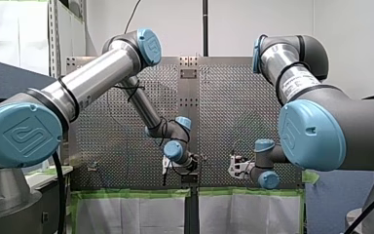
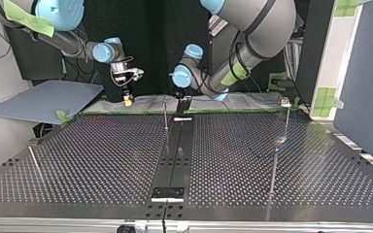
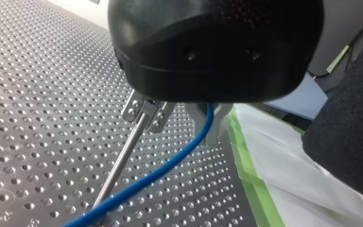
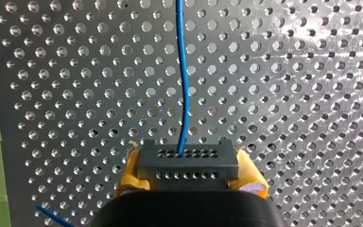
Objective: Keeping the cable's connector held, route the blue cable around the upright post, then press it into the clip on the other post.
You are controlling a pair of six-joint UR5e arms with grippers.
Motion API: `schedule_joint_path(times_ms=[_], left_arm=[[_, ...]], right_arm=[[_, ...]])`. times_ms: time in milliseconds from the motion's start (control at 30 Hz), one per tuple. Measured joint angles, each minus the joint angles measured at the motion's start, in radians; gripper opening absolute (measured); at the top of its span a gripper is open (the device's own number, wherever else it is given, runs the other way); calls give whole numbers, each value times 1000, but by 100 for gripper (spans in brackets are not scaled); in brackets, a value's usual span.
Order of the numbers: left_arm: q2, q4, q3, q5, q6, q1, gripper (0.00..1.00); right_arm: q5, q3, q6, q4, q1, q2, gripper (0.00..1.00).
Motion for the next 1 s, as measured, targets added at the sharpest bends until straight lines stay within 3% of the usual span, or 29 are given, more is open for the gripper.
schedule_joint_path(times_ms=[333,1000], left_arm=[[-1,0,13,20,-12,13,0],[-15,-7,50,61,-84,21,0]], right_arm=[[-3,-19,1,13,-1,0,0],[-7,-39,5,25,3,0,0]])
